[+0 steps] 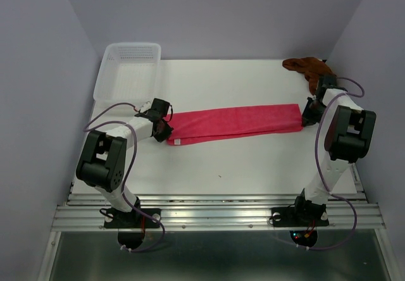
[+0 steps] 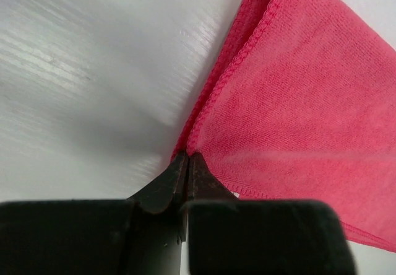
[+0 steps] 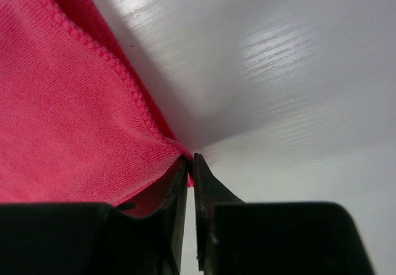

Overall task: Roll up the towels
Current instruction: Fold the towel

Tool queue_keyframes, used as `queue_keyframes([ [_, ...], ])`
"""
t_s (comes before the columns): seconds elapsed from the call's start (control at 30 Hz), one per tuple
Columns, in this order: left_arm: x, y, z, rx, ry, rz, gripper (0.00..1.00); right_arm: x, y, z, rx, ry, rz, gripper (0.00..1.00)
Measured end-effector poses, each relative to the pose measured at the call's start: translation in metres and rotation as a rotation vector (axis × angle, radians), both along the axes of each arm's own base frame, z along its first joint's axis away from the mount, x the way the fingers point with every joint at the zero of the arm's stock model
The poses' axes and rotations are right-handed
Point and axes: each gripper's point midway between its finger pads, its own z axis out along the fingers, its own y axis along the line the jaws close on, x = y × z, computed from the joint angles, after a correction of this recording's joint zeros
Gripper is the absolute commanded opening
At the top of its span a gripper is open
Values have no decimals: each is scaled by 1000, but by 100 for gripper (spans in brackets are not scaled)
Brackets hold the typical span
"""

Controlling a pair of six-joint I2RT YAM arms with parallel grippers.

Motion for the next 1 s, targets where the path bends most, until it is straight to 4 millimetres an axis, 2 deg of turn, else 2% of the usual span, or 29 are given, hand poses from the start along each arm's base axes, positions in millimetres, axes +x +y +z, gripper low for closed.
queue_keyframes([
  [0.03,-1,1,0,2,4,4,17,0,0,-2,0,4,-2,29],
  [0.07,-2,2,-1,6,9,9,24,-1,0,-3,-2,9,-2,33],
  [0.1,-4,4,-2,13,15,14,25,-1,-1,-4,-4,11,-2,37],
  [0.17,-6,6,-3,24,25,23,35,-2,-3,-4,-13,15,-9,45],
  [0.2,-7,8,-3,31,31,27,49,-2,-4,-4,-18,17,-10,49],
  [0.23,-9,10,-3,41,37,29,57,-3,-5,-4,-25,19,-14,52],
  [0.33,-8,12,2,55,38,35,64,-3,-8,-4,-39,22,-22,65],
  [0.37,-9,14,4,61,38,38,69,-3,-8,-3,-43,19,-22,70],
  [0.4,-10,15,8,65,35,40,74,-3,-8,-1,-43,16,-22,92],
  [0.43,-10,15,14,67,27,40,80,-2,-7,4,-42,4,-20,100],
  [0.5,-9,15,29,64,-1,41,88,0,-5,15,-32,-28,-8,100],
  [0.53,-8,15,34,63,-12,38,88,3,-3,21,-26,-50,-2,100],
  [0.57,-6,14,46,56,-40,38,96,6,1,35,-12,-93,13,100],
  [0.7,4,4,86,28,-147,18,97,18,17,80,30,-243,74,100],
  [0.77,9,-1,96,20,-175,3,97,25,30,98,48,-310,115,100],
  [0.83,16,-11,107,10,-208,-20,97,31,47,102,75,-336,165,100],
  [0.9,27,-23,110,5,-223,-49,97,35,68,96,107,-328,220,100],
  [1.0,41,-35,102,4,-214,-79,97,38,95,79,150,-294,278,100],
])
